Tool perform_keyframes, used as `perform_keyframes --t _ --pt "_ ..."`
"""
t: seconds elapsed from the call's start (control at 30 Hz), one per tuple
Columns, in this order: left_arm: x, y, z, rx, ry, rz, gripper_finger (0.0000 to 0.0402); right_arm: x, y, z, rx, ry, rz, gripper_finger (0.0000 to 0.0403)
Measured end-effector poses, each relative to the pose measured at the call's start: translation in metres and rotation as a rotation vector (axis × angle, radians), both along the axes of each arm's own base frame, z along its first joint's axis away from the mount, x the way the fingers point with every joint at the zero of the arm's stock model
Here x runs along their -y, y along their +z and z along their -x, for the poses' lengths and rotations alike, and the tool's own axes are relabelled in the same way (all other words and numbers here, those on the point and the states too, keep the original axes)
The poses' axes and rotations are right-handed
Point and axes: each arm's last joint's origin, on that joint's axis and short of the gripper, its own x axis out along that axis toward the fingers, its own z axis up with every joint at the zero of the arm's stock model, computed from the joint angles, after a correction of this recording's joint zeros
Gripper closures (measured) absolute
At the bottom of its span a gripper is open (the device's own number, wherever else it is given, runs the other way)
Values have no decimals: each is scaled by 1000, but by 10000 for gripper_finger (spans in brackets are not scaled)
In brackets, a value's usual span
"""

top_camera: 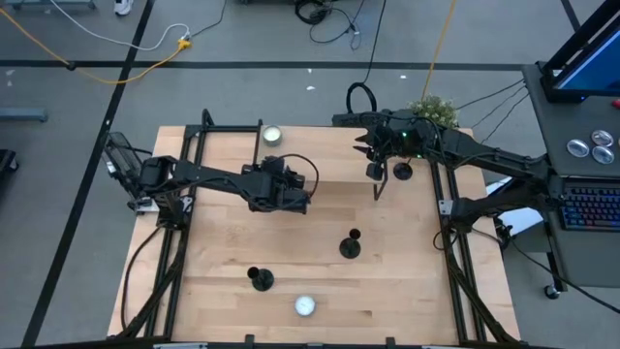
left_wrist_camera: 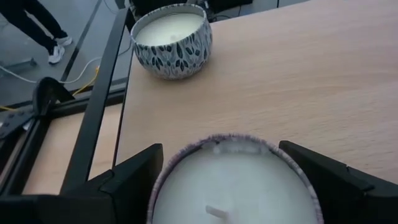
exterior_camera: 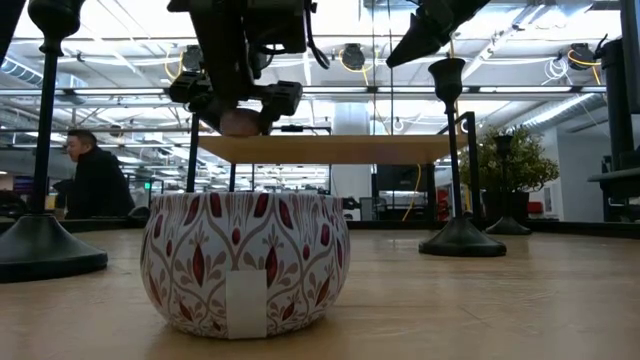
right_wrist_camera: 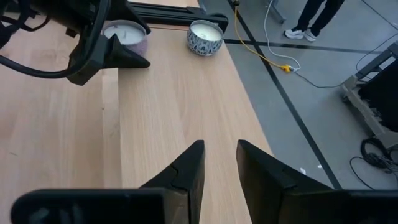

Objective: Pick & Place candle stick holders
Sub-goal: Put the pink scented candle on the shelf

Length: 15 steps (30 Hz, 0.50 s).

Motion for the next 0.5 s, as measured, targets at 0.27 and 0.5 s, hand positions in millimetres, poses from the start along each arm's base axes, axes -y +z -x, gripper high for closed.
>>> perform_keyframes --t 0.27,0.5 --pt "0 1 1 -4 -3 8 78 0 0 0 -3 9 15 314" --pt "-1 9 5 10 -1 -9 66 0 0 0 -4 9 15 314"
